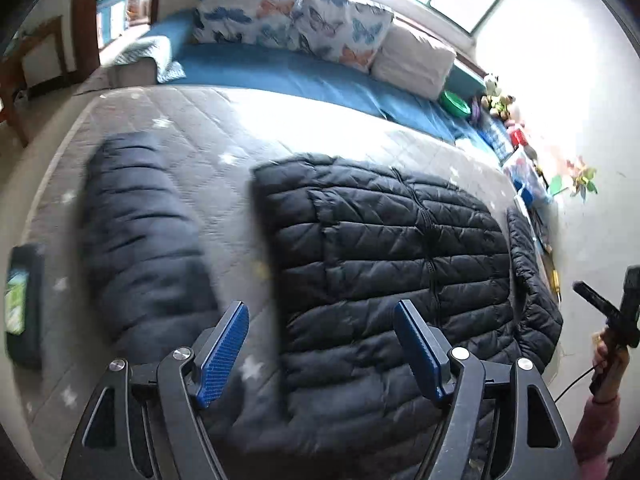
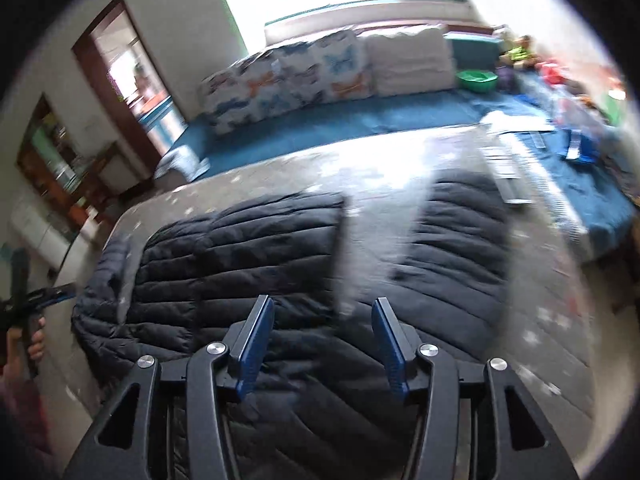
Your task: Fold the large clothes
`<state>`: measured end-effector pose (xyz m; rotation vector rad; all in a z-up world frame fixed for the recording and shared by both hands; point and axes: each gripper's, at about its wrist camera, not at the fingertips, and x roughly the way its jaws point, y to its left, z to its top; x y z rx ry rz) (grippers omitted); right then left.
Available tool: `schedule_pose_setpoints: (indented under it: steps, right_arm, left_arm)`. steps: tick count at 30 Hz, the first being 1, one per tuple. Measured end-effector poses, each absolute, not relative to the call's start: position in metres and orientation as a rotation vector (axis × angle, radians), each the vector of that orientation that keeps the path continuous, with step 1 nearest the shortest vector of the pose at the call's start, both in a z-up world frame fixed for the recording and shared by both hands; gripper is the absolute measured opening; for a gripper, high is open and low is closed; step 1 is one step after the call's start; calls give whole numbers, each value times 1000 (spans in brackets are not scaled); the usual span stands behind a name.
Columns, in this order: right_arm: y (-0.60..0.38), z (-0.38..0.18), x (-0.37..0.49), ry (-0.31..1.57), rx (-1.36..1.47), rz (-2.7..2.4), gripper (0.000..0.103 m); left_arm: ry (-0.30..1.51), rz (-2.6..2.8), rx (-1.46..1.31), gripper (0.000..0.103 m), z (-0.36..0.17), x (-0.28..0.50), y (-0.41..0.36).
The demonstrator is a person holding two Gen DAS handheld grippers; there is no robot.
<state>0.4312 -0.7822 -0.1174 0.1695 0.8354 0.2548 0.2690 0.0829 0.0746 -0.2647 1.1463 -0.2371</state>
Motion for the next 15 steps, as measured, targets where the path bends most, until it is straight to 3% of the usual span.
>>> schedule_pose_setpoints:
  steps: [7, 15]
  right_arm:
    - [-740, -177, 520, 974, 138, 279, 56]
    - [-729, -227, 553, 1071, 122, 267, 56]
  left_arm:
    - [1262, -200, -260, 79, 11, 319, 61]
    - [1359, -166, -259, 79, -39, 338, 60]
